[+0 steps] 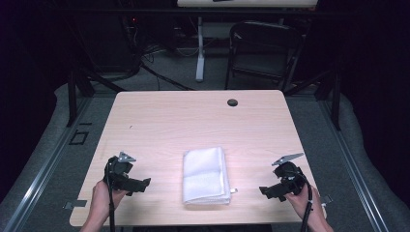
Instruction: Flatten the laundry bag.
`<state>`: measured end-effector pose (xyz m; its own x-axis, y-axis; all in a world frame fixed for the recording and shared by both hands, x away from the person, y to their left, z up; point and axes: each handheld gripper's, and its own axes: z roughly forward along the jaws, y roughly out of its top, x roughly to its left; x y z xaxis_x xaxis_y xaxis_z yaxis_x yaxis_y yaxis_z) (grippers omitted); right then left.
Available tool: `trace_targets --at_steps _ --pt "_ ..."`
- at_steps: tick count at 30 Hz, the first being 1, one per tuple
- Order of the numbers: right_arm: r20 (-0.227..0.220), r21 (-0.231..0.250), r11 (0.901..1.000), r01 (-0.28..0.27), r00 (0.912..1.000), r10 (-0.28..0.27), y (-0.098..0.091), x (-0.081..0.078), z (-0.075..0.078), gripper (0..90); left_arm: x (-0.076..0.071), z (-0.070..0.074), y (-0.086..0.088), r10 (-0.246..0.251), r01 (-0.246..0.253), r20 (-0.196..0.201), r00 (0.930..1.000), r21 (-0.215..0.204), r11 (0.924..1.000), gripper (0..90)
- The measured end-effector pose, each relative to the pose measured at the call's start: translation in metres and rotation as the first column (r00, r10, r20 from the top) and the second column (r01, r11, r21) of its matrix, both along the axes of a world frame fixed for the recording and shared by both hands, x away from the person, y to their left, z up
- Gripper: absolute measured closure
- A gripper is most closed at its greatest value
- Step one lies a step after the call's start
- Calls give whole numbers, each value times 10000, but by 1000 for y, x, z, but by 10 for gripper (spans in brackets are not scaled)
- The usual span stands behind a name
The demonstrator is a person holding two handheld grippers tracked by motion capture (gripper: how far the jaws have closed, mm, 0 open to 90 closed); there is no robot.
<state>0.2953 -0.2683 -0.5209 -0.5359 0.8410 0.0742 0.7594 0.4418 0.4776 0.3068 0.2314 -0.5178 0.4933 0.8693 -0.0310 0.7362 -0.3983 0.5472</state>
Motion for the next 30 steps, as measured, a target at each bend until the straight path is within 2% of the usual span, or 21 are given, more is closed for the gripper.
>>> trace_targets --at_steps 2,8,10,11,14,17,19,21,24,27,28,30 --pt "19 175 9998 -15 10000 14 2 0 -1 0 -1 0 -1 34 -34 26 10000 -137 9999 0" --pt "-16 93 9997 -211 9998 211 3 3 -1 0 -2 3 -9 -66 67 23 10000 -267 9996 0" --pt "-12 239 9995 -185 9998 186 3 2 -1 0 -3 4 -14 -181 181 1 9998 -280 9994 0" --pt "-10 115 9997 -193 9998 193 3 2 -1 0 -4 4 -17 -318 319 49 9995 -203 9993 0" --pt "-71 186 9996 -221 9997 222 5 0 0 0 -6 5 -24 -529 530 82 9986 -206 9984 0" --pt "77 -18 9998 -200 9998 201 5 -3 2 0 -6 5 -32 -702 703 17 9975 -348 9969 0" --pt "64 -55 9998 -183 9998 184 5 -4 2 0 -5 6 -37 -957 953 -103 9954 -363 9948 0" --pt "29 116 9999 -81 10000 80 6 -2 1 1 -4 8 -42 -1074 1073 5 9942 -419 9933 0" --pt "-26 64 9999 -85 10000 85 7 -1 0 1 -3 10 -52 -1258 1262 91 9920 -540 9905 0" --pt "-158 -39 9998 -181 9997 181 7 0 0 2 -4 11 -63 -1491 1495 140 9887 -385 9880 0" --pt "-103 147 9998 -165 9998 166 8 1 0 1 -3 11 -66 -1589 1593 139 9872 -464 9861 0" --pt "-81 112 9999 -38 10000 39 8 1 0 4 -2 12 -73 -1653 1656 108 9862 -601 9844 0"
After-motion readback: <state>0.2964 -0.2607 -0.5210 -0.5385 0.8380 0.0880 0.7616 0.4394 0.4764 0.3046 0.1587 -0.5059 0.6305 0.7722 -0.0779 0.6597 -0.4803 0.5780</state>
